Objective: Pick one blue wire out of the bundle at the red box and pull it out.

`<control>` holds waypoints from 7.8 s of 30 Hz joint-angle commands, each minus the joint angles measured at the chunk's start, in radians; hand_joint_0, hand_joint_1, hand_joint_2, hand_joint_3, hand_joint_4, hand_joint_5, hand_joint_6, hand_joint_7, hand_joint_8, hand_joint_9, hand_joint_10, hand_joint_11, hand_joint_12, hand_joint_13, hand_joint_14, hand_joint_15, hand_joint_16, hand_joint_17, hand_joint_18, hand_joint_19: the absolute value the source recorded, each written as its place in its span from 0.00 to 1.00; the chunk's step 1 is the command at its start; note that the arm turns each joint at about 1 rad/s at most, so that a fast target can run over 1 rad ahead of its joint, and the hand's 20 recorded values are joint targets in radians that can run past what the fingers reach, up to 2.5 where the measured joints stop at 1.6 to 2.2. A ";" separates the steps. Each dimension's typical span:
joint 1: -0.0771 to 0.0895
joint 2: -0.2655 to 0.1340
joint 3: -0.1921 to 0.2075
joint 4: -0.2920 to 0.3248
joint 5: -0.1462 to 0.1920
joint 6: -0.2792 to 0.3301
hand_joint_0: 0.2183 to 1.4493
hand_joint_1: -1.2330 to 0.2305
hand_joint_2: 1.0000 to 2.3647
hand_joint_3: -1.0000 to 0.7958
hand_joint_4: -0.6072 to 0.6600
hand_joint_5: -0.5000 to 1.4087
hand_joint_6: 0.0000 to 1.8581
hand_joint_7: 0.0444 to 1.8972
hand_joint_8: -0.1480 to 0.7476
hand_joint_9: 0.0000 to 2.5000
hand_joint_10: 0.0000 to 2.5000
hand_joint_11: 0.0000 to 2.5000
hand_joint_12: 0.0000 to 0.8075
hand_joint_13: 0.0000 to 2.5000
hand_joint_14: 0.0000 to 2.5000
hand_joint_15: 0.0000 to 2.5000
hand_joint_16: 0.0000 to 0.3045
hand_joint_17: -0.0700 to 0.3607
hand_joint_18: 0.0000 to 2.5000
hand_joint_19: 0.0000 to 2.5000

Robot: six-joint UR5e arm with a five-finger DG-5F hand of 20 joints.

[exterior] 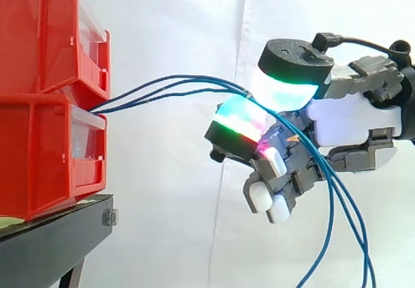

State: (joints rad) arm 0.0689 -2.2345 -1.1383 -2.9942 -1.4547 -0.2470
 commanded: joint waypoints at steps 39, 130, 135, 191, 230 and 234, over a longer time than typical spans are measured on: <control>0.015 0.000 0.000 -0.057 -0.001 0.117 0.45 0.29 0.01 0.33 0.46 0.15 0.52 0.62 0.51 0.34 0.01 0.29 0.51 0.35 0.01 0.21 0.19 0.46 0.32 0.19; 0.015 0.001 0.000 -0.060 -0.006 0.117 0.32 0.40 0.02 0.44 0.57 0.14 0.51 0.56 0.51 0.35 0.01 0.31 0.50 0.35 0.01 0.24 0.20 0.48 0.30 0.24; 0.015 0.001 0.000 -0.060 -0.006 0.117 0.28 0.47 0.01 0.40 0.57 0.14 0.51 0.53 0.52 0.36 0.01 0.31 0.51 0.35 0.01 0.25 0.21 0.49 0.28 0.25; 0.015 0.001 0.000 -0.055 -0.007 0.117 0.26 0.25 0.00 0.28 0.55 0.13 0.51 0.51 0.48 0.30 0.01 0.31 0.50 0.33 0.01 0.23 0.21 0.49 0.30 0.19; 0.015 0.001 0.025 -0.063 -0.007 0.117 0.32 0.31 0.00 0.28 0.62 0.14 0.52 0.53 0.51 0.33 0.01 0.32 0.52 0.34 0.01 0.24 0.20 0.49 0.31 0.21; 0.015 0.001 0.025 -0.063 -0.007 0.117 0.39 0.30 0.00 0.31 0.61 0.14 0.52 0.53 0.52 0.34 0.01 0.33 0.52 0.35 0.01 0.24 0.20 0.48 0.32 0.20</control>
State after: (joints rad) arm 0.0844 -2.2335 -1.1141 -3.0572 -1.4617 -0.1304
